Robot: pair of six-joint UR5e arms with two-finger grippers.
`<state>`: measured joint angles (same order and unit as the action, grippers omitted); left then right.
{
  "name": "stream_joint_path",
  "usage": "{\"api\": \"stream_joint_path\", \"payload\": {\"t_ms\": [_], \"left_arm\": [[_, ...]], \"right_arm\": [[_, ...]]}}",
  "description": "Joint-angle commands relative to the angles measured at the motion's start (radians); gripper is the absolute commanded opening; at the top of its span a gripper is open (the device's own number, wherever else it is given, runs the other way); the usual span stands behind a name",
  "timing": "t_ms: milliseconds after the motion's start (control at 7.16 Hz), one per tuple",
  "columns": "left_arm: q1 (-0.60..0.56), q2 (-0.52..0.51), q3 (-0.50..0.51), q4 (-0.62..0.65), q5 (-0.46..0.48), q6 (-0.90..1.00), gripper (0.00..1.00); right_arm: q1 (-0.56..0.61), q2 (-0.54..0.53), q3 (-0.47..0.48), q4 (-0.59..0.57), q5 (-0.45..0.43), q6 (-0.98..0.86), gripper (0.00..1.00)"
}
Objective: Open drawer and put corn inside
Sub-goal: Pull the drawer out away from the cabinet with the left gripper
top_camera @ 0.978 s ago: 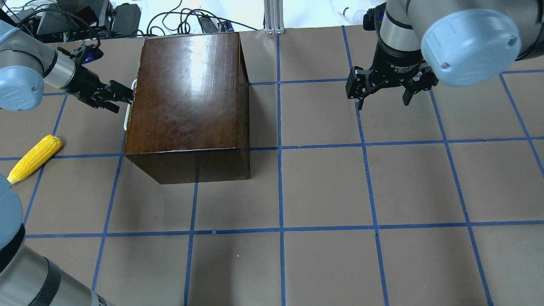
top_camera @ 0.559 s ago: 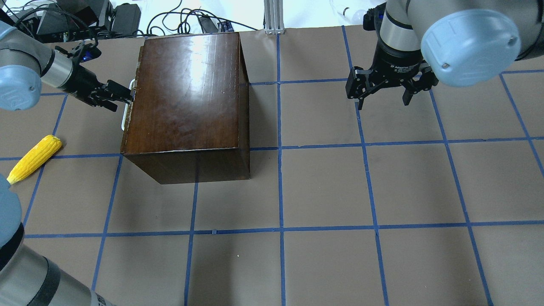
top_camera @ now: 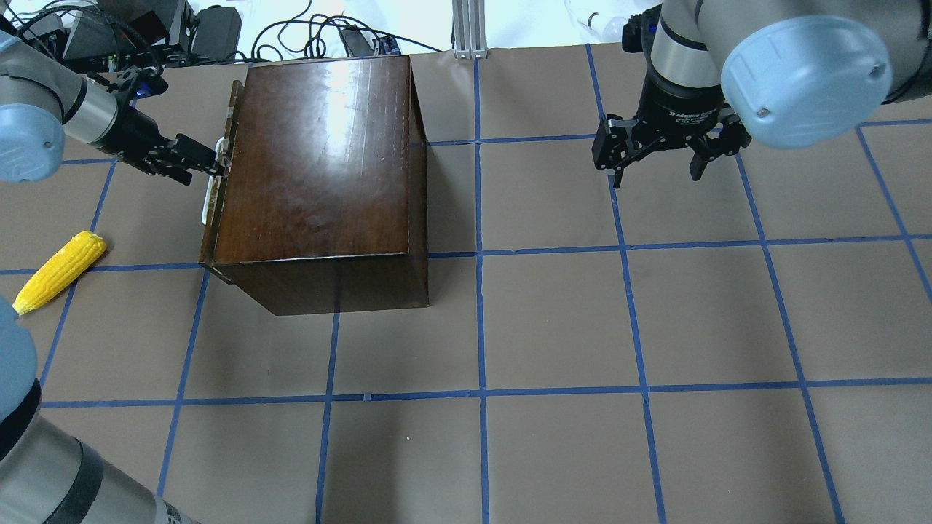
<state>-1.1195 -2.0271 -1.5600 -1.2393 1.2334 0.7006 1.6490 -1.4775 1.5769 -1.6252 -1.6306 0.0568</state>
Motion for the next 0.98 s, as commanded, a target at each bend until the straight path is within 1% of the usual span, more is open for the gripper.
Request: {"api": "stream_joint_path", "payload": {"t_ms": [0,279,559,838], "left_arm": [[0.003,0.001,0.001,0.0,0.008,0.008,1.0],[0.004,-0.002,0.027,-0.006,0.037,0.01,1.0],[0.007,-0.002,0.031,-0.008,0.043,0.051,1.0],[0.035,-0.004,0.031,-0.009,0.055,0.092,1.0]], "right_arm": [[0.0,-0.001,0.0,-0.001,0.0,0.0,1.0],[0.0,0.0,0.0,0.001,0.002,0.0,1.0],[0.0,-0.001,0.0,0.001,0.0,0.0,1.0],[0.0,0.0,0.0,0.001,0.0,0.0,1.0]]}}
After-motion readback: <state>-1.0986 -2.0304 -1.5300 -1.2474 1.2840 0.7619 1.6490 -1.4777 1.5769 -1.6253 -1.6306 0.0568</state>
